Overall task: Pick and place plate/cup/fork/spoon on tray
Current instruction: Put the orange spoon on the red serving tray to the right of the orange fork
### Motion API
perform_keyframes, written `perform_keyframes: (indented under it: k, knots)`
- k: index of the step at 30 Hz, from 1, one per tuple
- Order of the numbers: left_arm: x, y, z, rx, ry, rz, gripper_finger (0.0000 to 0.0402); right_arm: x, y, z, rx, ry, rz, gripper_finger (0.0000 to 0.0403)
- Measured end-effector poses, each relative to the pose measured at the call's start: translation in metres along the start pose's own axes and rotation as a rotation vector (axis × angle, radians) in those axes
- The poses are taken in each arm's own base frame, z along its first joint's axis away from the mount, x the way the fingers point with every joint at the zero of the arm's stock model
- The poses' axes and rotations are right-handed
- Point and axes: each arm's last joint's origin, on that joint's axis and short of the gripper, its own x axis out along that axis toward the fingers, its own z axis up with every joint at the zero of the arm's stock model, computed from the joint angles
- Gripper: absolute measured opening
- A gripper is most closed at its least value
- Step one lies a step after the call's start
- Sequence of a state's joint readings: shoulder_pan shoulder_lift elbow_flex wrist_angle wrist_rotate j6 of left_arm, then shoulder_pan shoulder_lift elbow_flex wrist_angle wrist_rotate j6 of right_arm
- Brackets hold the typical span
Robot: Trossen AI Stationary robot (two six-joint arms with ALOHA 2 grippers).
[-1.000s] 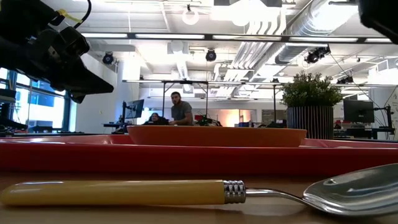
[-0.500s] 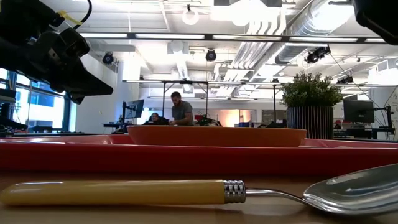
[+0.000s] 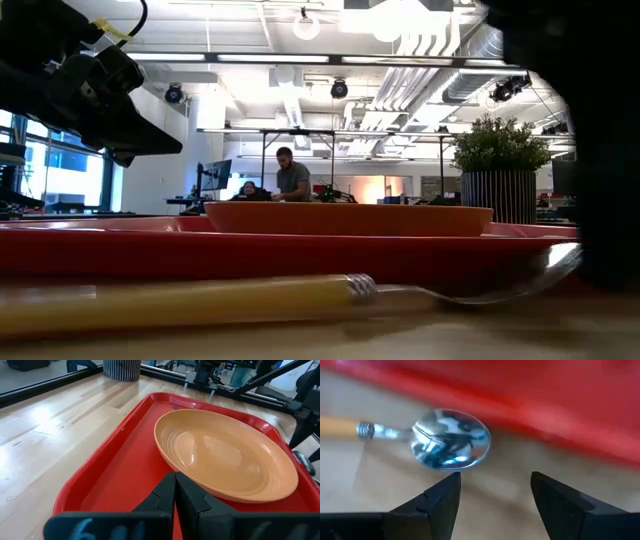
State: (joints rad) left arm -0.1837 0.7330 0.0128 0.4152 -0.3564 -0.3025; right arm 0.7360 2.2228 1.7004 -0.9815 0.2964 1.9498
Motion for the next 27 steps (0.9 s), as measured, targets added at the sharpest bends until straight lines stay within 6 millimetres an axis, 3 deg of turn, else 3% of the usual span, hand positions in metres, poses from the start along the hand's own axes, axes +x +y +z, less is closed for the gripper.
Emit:
perform_keyframes:
  k: [10, 18, 27]
  knots:
    - [0.0, 0.0, -0.001, 0.003, 0.009, -0.002, 0.0001, -0.001, 0.015, 0.017, -0.019, -0.01, 0.098, 0.0234]
    - [0.0, 0.0, -0.001, 0.033, 0.01, 0.0, 0.0001, -0.006, 0.011, 0.0, 0.053, 0.032, 0.116, 0.0234]
    - [0.0, 0.0, -0.001, 0.048, 0.009, 0.005, 0.0001, 0.002, 0.016, 0.002, 0.157, -0.049, 0.185, 0.0234]
